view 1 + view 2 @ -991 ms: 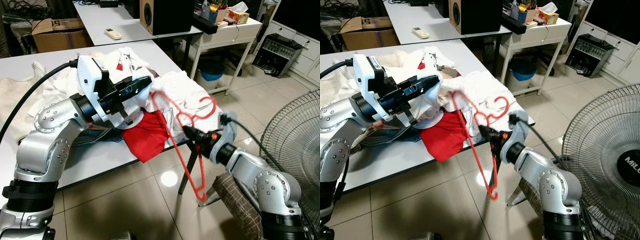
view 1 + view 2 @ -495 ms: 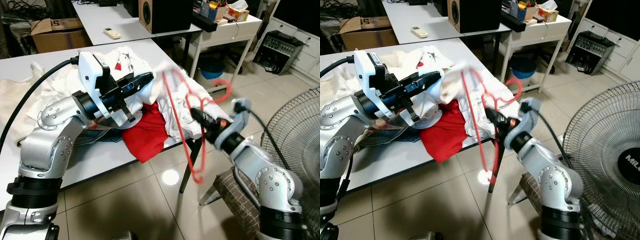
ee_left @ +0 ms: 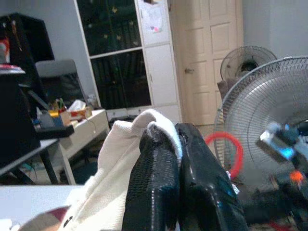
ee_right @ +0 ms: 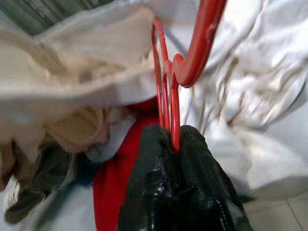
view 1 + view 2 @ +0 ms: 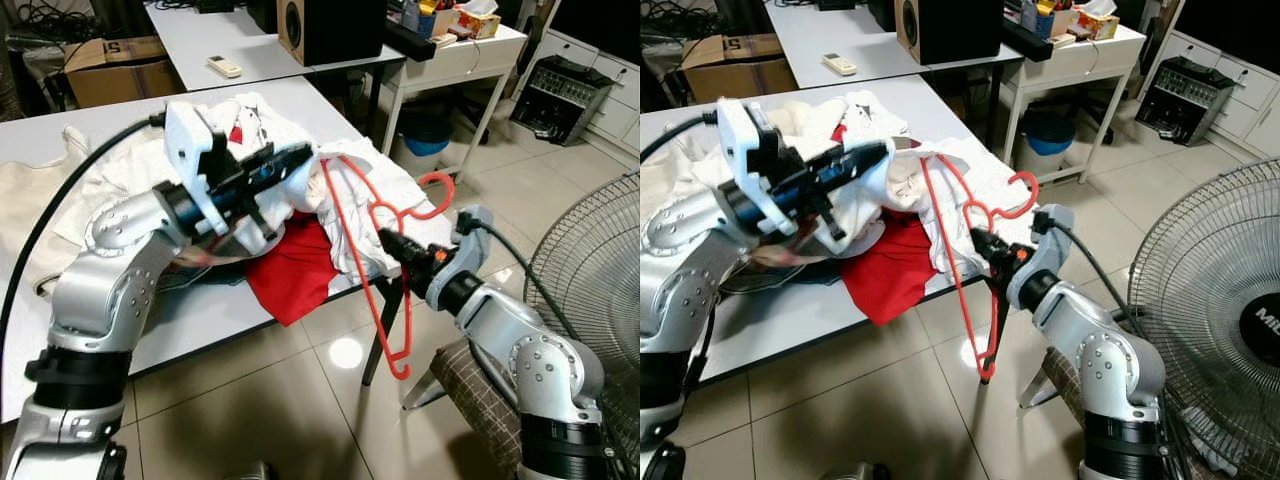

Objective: Hang hanger

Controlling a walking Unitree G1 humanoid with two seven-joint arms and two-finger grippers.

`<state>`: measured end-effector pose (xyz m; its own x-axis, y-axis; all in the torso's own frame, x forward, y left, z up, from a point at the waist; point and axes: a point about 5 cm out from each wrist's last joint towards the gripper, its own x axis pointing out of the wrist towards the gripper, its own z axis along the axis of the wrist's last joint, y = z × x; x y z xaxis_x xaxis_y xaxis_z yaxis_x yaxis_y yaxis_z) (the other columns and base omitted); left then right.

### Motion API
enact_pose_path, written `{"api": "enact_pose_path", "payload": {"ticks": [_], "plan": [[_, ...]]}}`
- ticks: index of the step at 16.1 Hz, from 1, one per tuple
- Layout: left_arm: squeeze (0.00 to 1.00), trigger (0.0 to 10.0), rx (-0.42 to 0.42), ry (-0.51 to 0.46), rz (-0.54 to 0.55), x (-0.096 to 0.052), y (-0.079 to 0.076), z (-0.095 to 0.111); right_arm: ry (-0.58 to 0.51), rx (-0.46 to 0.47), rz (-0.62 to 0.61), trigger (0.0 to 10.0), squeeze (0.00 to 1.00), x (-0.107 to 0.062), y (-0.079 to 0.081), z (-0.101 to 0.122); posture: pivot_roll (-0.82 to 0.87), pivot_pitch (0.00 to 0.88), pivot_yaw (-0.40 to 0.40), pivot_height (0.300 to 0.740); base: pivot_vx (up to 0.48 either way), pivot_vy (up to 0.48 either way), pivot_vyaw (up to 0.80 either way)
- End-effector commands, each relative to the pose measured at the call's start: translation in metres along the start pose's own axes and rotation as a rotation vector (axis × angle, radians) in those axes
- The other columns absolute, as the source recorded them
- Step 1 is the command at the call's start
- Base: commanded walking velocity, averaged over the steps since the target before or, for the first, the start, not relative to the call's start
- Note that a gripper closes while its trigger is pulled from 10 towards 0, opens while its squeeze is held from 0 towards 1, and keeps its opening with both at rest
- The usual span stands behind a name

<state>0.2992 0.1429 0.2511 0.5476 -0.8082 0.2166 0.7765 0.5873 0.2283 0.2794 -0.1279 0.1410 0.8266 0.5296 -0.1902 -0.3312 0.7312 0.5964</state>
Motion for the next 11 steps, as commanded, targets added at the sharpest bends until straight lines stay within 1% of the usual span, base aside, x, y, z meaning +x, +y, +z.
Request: {"api": "enact_pose_path", "payload": {"ticks": [1, 4, 7, 8, 10, 11], "plan": [[0.00, 0.0, 0.019, -0.006, -0.021, 0.004, -0.002, 0.002, 0.041, 0.011, 0.025, 10.0, 0.00, 0.000, 0.001, -0.006, -0.01, 0.000, 0.020, 0.740, 0.000, 0.000, 0.00], [0.00, 0.0, 0.025, -0.010, -0.029, 0.006, -0.003, 0.002, 0.098, -0.011, 0.074, 10.0, 0.00, -0.002, 0.007, -0.012, -0.02, 0.000, 0.025, 0.740, 0.000, 0.000, 0.00], [0.00, 0.0, 0.012, -0.007, -0.098, 0.005, -0.009, 0.003, 0.107, 0.013, 0.124, 10.0, 0.00, -0.004, 0.009, -0.014, -0.02, 0.000, 0.019, 0.740, 0.000, 0.000, 0.00], [0.00, 0.0, 0.008, 0.014, -0.141, 0.004, -0.014, 0.001, 0.114, 0.027, 0.131, 10.0, 0.00, -0.004, 0.007, -0.014, -0.02, 0.000, 0.016, 0.740, 0.000, 0.000, 0.00], [0.00, 0.0, -0.050, 0.065, -0.248, -0.001, -0.027, -0.005, 0.143, 0.058, 0.140, 10.0, 0.00, -0.001, 0.000, -0.018, -0.02, 0.000, 0.011, 0.740, 0.000, 0.000, 0.00], [0.00, 0.0, -0.044, 0.162, -0.308, -0.008, -0.033, -0.015, 0.166, 0.046, 0.150, 10.0, 0.00, 0.003, -0.003, -0.017, -0.01, 0.000, 0.006, 0.740, 0.000, 0.000, 0.00]]}}
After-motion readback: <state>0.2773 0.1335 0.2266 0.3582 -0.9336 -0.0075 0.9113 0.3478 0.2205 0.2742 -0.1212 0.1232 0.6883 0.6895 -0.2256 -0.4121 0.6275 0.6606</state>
